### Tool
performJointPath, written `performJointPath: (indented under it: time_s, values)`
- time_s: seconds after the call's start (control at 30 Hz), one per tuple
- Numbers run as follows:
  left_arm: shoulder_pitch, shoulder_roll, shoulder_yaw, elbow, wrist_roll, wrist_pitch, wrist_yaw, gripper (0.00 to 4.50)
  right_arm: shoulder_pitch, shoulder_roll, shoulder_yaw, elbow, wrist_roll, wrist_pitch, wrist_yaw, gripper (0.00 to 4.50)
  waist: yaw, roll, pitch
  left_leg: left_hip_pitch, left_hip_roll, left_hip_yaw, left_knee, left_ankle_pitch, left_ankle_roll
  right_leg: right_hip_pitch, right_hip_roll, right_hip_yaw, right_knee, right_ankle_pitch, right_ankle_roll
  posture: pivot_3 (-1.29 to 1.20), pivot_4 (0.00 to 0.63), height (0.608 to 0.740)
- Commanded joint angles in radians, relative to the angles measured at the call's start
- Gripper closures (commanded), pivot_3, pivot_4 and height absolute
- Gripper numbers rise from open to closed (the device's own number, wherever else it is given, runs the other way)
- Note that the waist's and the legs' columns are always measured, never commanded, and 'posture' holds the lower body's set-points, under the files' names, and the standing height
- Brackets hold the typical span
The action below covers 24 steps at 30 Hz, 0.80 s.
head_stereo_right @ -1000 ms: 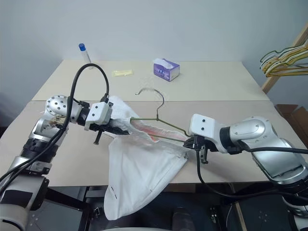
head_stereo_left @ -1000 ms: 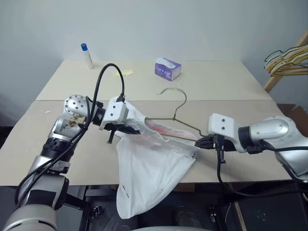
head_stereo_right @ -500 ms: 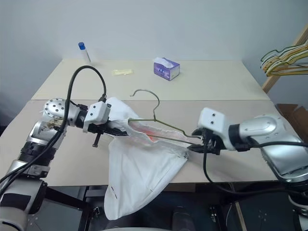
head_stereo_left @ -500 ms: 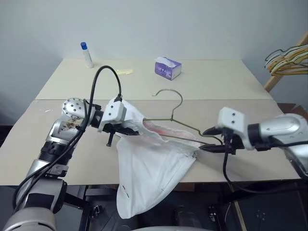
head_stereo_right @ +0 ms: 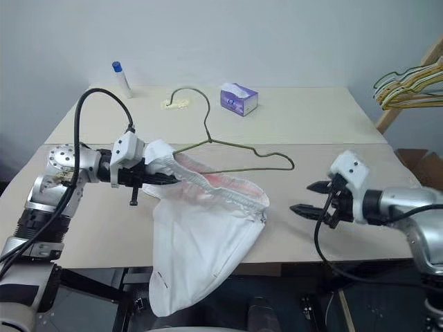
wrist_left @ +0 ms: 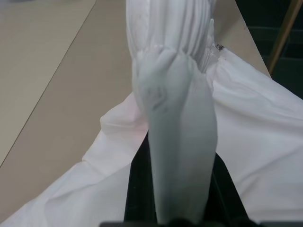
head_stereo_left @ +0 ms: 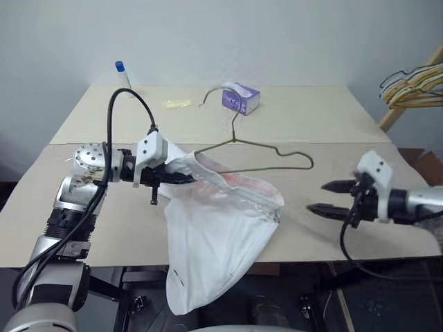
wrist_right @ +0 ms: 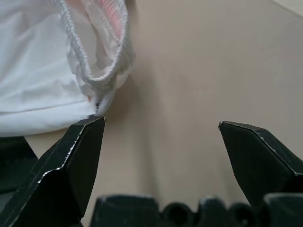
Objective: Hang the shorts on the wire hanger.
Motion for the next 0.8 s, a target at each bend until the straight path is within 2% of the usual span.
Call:
performJointPath:
  time_s: [0.03,0.13,0.2,0.23,0.33,0.47,0.63,0.67,0.8]
  values:
    - [-0.014,0.004,0.028,-0.025,-0.020,-0.001,0.006,4.50,-0.014,0.094,0.065,-0.043,0.011,0.008,-0.085,0.02,-0.006,0.000,0.000,0.000,0.000,0.000,0.000,0.000,0.000,0.000,0.000,0.000,0.000,0.000,0.000,0.05,0.024,0.740]
    - [-0.018,0.005,0.026,-0.024,-0.019,-0.002,0.005,4.50,-0.047,0.207,0.124,0.005,-0.002,0.021,-0.163,0.02,-0.014,0.000,-0.001,0.000,0.000,0.000,0.000,0.000,0.000,0.000,0.001,0.000,0.000,0.000,0.000,0.06,0.023,0.740]
    - [-0.020,0.006,0.025,-0.023,-0.018,-0.003,0.004,4.50,-0.062,0.244,0.149,0.022,0.003,0.031,-0.177,0.02,-0.015,0.000,-0.001,0.000,0.000,0.000,0.000,0.000,0.000,0.000,0.001,0.001,0.000,0.000,0.000,0.06,0.023,0.740]
    - [-0.021,0.006,0.025,-0.022,-0.018,-0.004,0.004,4.50,-0.069,0.265,0.161,0.024,0.004,0.025,-0.186,0.19,-0.015,0.000,-0.001,0.000,0.000,0.000,0.000,0.000,0.000,0.000,0.001,0.001,0.000,0.000,0.000,0.06,0.023,0.740]
    - [-0.022,0.008,0.024,-0.021,-0.011,-0.012,0.007,4.50,-0.088,0.307,0.180,0.023,0.016,0.013,-0.198,0.92,-0.015,0.000,-0.001,-0.001,0.000,0.000,0.000,0.000,0.000,-0.001,0.001,0.000,0.000,0.000,0.000,0.06,0.023,0.740]
    - [-0.022,0.008,0.025,-0.019,-0.012,-0.011,0.009,4.50,-0.092,0.321,0.186,0.045,0.006,0.008,-0.209,2.36,-0.012,0.000,-0.001,-0.001,0.000,0.000,0.000,0.000,0.000,0.000,0.001,0.000,0.000,0.000,0.000,0.07,0.023,0.740]
    - [0.002,0.036,0.018,-0.044,-0.015,0.002,-0.023,4.50,-0.074,0.278,0.157,0.061,0.003,0.005,-0.196,4.21,-0.014,0.000,-0.001,0.000,0.000,0.000,0.000,0.000,0.000,0.000,0.001,0.000,0.000,0.000,0.000,0.07,0.027,0.740]
    - [0.012,0.047,0.012,-0.047,-0.007,-0.008,-0.034,4.50,-0.076,0.266,0.146,0.069,0.001,0.004,-0.197,4.46,-0.015,0.000,-0.001,-0.001,0.000,0.000,0.000,0.000,0.000,0.000,0.001,0.000,0.000,0.000,0.000,0.07,0.027,0.740]
    - [0.059,0.095,-0.023,-0.012,0.075,-0.135,-0.056,4.50,-0.099,0.211,0.097,0.111,0.005,-0.001,-0.183,4.49,-0.016,0.000,-0.001,0.000,0.000,0.000,0.000,0.000,0.000,0.000,0.001,0.001,0.000,0.000,0.000,0.06,0.027,0.740]
